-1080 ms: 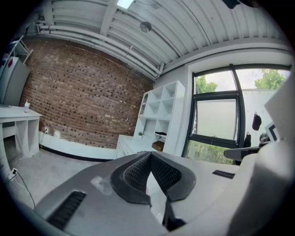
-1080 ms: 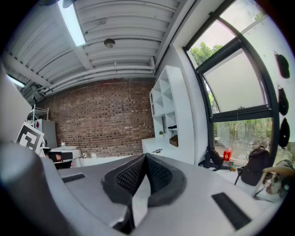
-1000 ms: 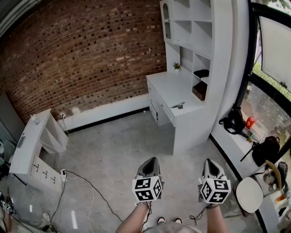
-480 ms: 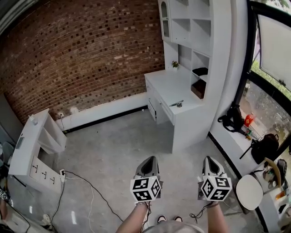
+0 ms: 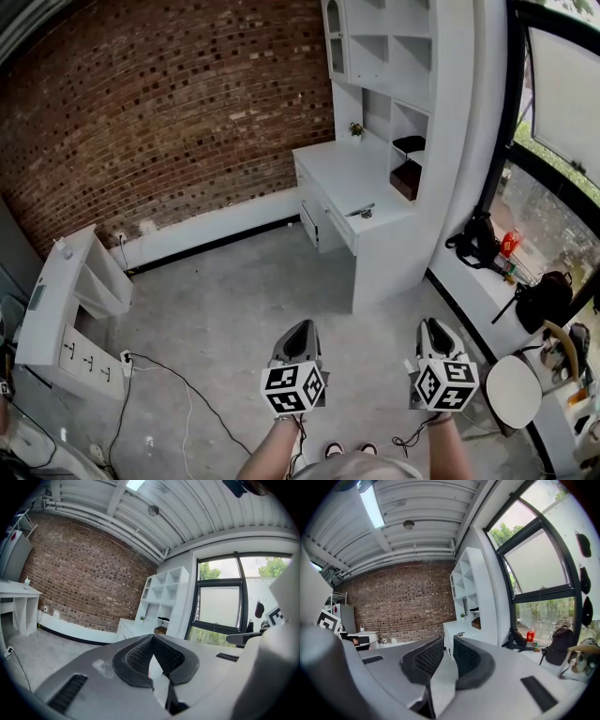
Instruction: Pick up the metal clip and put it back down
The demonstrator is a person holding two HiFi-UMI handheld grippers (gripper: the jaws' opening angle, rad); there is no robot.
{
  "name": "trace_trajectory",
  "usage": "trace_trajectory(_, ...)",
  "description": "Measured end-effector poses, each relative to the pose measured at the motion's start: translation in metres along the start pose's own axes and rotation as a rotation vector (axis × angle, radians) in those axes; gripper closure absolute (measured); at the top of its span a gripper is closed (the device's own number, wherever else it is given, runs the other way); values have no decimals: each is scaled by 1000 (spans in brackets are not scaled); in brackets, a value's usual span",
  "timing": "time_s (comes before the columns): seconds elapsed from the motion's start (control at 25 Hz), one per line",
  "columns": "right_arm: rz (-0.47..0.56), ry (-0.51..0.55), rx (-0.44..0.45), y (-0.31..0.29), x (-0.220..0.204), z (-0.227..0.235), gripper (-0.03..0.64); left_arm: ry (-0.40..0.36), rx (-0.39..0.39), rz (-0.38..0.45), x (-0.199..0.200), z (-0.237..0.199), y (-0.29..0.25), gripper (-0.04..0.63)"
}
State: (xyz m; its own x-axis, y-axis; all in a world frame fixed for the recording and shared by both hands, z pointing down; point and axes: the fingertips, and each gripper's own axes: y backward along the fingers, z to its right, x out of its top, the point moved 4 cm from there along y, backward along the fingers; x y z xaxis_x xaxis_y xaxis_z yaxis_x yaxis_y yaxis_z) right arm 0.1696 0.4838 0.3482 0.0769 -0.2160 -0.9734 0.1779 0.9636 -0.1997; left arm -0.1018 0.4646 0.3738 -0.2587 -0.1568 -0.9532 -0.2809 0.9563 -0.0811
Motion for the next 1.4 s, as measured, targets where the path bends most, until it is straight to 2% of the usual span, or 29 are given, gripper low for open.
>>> trace_trajectory(0.32, 11, -17, -32, -10, -3, -3, 485, -16, 21, -2, 1, -22, -4, 584)
trace_trajectory(0.76, -37, -36, -83, -20, -19, 5, 480, 3, 39, -79, -20, -47, -8, 584)
trace_trajectory(0.96, -41, -42, -103, -29, -20, 14, 482, 18, 56, -69, -13, -57, -21, 584)
trace_trajectory(1.4, -42, -35, -95, -100, -7, 44, 485, -6, 71, -62, -4, -61, -90, 584)
